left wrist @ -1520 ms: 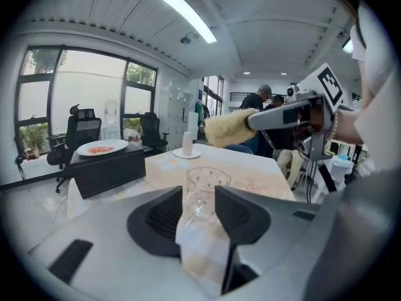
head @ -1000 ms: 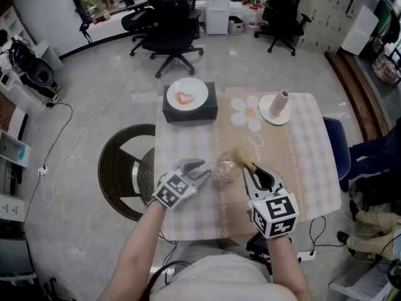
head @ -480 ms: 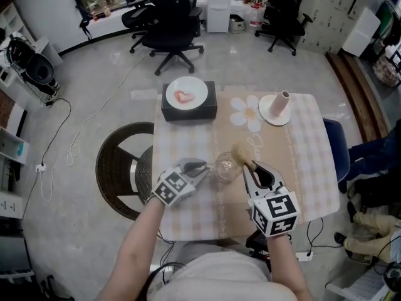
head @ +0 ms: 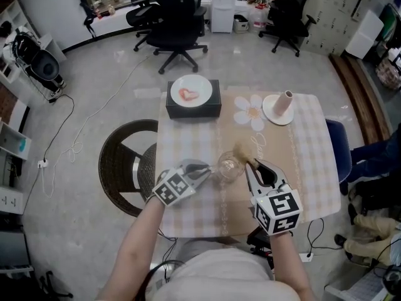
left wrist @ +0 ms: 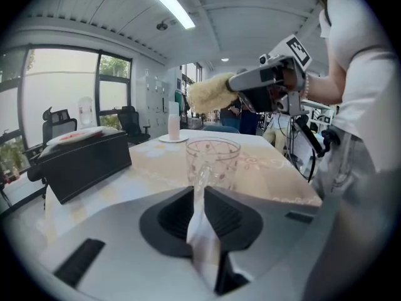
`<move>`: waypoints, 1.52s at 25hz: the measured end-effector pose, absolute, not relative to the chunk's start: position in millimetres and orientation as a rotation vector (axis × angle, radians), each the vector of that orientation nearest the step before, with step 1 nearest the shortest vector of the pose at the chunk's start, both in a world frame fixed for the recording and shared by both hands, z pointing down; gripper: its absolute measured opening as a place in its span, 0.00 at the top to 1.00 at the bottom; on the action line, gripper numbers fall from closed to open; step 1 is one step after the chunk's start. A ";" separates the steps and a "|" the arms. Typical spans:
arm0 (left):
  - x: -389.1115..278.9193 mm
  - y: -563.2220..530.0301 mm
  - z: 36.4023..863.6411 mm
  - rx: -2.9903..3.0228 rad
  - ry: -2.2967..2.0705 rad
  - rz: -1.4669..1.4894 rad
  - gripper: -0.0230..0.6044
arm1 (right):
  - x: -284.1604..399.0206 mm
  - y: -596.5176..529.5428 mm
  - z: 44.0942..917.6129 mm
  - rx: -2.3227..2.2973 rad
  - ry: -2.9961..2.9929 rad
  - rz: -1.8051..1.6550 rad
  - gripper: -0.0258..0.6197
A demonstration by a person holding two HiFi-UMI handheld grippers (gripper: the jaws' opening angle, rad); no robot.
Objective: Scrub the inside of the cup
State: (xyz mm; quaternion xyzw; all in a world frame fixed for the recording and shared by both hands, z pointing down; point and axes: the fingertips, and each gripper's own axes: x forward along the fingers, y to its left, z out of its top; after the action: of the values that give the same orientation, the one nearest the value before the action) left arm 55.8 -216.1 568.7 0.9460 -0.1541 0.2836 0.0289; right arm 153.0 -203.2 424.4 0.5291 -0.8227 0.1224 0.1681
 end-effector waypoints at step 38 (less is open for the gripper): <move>-24.1 -144.7 543.4 2.926 -0.691 0.923 0.87 | 65.7 -160.2 451.8 0.792 -2.350 0.401 0.87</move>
State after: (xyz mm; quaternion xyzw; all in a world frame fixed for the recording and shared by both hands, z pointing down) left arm -24.1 -144.7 543.4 0.9304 -0.2198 0.2935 -0.0018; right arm 65.7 -160.2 451.8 0.2999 -0.8895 0.1517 0.3095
